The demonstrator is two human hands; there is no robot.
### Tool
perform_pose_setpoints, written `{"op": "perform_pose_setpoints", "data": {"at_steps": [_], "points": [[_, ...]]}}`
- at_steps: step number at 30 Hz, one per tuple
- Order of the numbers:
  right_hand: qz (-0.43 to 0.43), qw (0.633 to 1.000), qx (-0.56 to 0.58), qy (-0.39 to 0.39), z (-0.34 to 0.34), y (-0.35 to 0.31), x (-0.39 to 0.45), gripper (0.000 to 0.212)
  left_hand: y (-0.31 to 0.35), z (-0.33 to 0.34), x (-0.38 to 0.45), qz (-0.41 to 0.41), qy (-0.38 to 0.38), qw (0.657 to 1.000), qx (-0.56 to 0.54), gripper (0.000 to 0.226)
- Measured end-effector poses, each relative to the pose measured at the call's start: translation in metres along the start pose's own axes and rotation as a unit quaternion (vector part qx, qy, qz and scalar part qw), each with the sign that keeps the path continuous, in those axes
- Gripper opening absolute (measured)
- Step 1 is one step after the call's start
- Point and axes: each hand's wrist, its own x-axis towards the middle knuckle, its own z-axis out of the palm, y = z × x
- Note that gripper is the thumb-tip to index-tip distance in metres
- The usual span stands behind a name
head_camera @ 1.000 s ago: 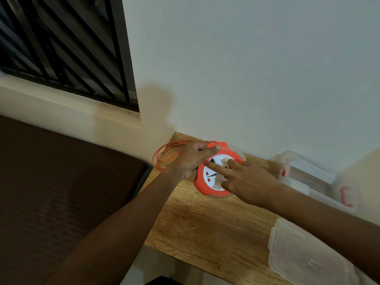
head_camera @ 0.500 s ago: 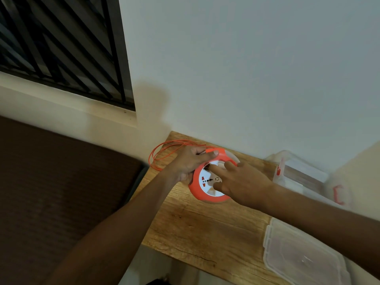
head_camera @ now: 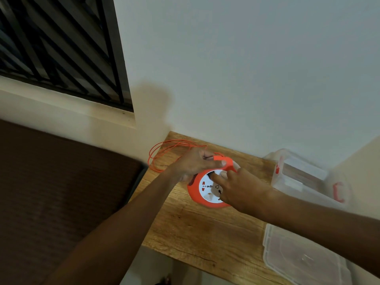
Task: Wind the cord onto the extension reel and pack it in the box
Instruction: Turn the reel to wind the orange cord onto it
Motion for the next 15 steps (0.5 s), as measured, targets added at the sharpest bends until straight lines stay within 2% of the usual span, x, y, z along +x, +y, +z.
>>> {"op": "perform_pose_setpoints", "data": {"at_steps": [2, 6, 9, 15], "points": [[0.0, 1.0, 0.009, -0.012, -0.002, 0.0, 0.0, 0.06, 0.003, 0.0, 0.0, -0.004, -0.004, 1.0, -0.002, 0.013], [-0.006, 0.998, 0.042, -0.047, -0.001, -0.008, 0.0, 0.056, 0.002, 0.009, 0.001, 0.006, 0.009, 0.999, 0.031, 0.031], [-0.015, 0.994, 0.081, -0.069, 0.002, -0.015, -0.001, 0.051, -0.005, 0.014, 0.0, -0.011, 0.035, 0.999, 0.023, 0.029], [-0.001, 0.993, 0.116, -0.033, 0.004, -0.018, 0.002, 0.045, -0.006, 0.015, -0.002, -0.021, 0.028, 0.999, -0.023, 0.029]]}}
